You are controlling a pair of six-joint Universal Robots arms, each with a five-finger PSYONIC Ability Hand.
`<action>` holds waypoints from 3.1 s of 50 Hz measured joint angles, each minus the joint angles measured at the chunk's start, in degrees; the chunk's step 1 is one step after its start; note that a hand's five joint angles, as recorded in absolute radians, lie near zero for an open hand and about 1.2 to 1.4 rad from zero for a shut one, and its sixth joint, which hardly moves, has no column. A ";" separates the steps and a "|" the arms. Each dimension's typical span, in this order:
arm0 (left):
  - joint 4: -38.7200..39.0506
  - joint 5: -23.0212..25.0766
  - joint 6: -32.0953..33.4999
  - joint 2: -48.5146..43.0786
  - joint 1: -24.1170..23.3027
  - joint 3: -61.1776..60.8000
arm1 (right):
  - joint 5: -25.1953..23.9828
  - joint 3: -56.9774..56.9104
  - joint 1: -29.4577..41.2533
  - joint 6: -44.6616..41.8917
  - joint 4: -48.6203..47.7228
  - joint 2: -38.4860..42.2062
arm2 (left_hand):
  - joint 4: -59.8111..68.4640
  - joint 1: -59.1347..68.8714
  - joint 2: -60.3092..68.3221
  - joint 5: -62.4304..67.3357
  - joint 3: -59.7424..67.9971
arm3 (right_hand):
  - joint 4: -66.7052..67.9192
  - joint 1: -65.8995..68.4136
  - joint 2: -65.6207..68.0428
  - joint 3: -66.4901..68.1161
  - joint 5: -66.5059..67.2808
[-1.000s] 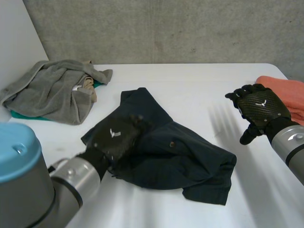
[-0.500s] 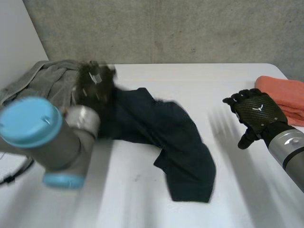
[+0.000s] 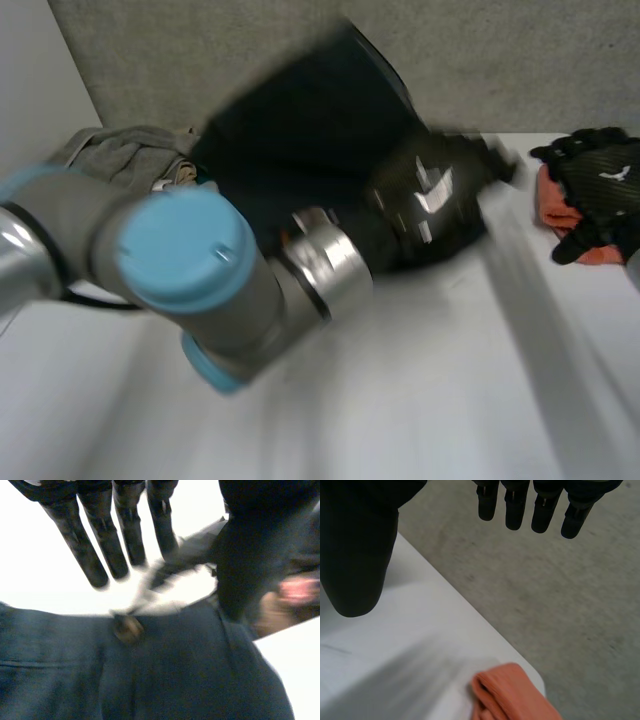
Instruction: Fold the laundry.
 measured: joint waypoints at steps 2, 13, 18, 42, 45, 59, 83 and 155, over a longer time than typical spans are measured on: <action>-2.48 3.17 0.01 -1.25 -1.23 -1.33 | -0.17 -0.40 -1.60 -0.02 0.03 0.18 | -10.97 -9.47 -9.60 -10.85 -9.60 | 0.00 0.00 0.00 0.00 0.00; -6.15 -2.62 2.45 4.24 2.04 -7.10 | -0.68 -1.97 -3.57 -0.42 0.30 3.47 | -15.88 -10.87 -14.56 -15.99 -14.96 | 0.00 0.00 0.00 0.00 0.00; -5.95 -8.76 2.85 11.58 7.94 -11.14 | -0.37 -3.67 -2.08 -0.17 1.65 3.90 | -15.88 -10.87 -14.56 -15.99 -14.96 | 0.00 0.00 0.00 0.00 0.00; -10.14 -11.43 2.80 11.89 28.63 -15.15 | 7.03 -32.94 19.15 22.38 24.31 36.24 | -16.01 -10.87 -14.74 -15.99 -14.96 | 23.38 23.26 23.84 23.40 23.28; -9.94 -11.25 2.83 9.94 29.05 -15.04 | 11.32 -36.99 21.01 20.89 23.29 40.67 | -16.10 -10.87 -15.03 -16.15 -15.07 | 49.68 47.63 50.78 49.60 48.34; -9.82 -11.66 2.95 -6.47 25.19 -1.99 | 15.26 -31.98 28.31 8.35 15.54 26.34 | -17.17 -10.95 -16.12 -16.99 -15.87 | 56.02 50.85 55.16 55.14 55.64; -15.24 -23.57 7.97 12.13 22.17 4.37 | 14.99 -30.88 29.74 -2.76 15.34 3.99 | 38.08 41.71 38.85 35.48 38.04 | 56.76 51.24 55.16 55.93 55.64; -15.15 -14.23 4.65 4.48 27.15 16.64 | 13.01 -58.84 23.44 -3.48 17.67 29.32 | -18.97 -13.01 -18.00 -17.25 -18.02 | 0.00 0.11 0.23 0.06 0.10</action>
